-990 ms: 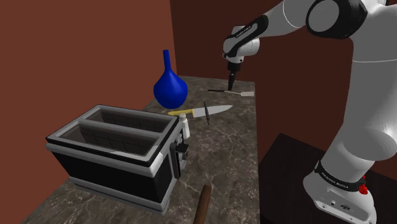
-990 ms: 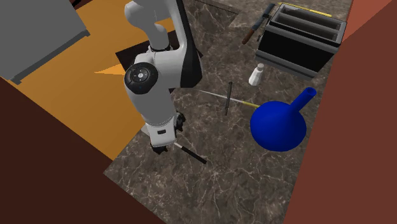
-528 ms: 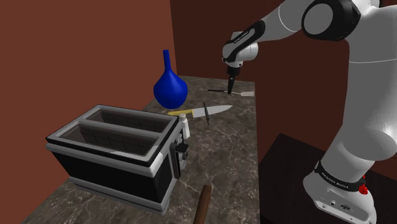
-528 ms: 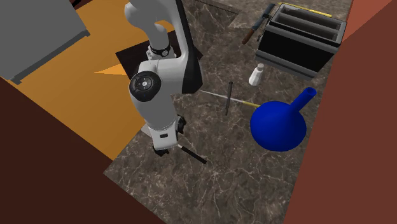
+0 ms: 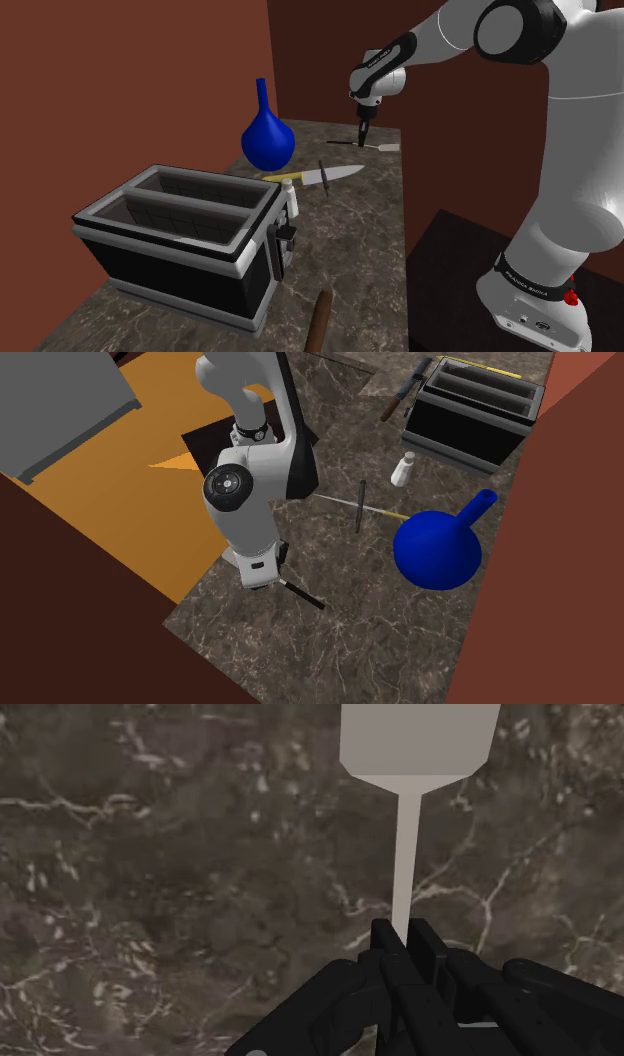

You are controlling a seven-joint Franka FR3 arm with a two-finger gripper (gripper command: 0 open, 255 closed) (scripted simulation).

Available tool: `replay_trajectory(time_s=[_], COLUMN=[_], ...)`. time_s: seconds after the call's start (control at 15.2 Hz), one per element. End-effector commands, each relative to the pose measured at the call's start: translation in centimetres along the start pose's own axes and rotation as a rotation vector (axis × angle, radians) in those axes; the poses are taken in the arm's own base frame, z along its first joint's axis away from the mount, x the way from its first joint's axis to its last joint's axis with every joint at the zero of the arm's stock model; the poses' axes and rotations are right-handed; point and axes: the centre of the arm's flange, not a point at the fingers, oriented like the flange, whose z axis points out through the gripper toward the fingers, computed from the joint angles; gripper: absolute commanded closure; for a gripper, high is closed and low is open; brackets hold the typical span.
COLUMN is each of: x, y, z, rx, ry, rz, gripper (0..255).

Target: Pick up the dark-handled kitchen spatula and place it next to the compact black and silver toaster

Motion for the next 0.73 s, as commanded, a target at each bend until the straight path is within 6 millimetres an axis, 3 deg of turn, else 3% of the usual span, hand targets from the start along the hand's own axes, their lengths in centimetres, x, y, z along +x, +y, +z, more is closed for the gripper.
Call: replay_trajectory(time_s=[0.0,0.33,0.66], x=[0.0,0.0,0.2], y=[0.0,0.0,0.0], z=[0.0,0.0,-2.6], rx=[0.0,0.0,0.0], ry=[0.0,0.0,0.0], rz=[0.0,0.0,0.0], gripper=[255,255,255])
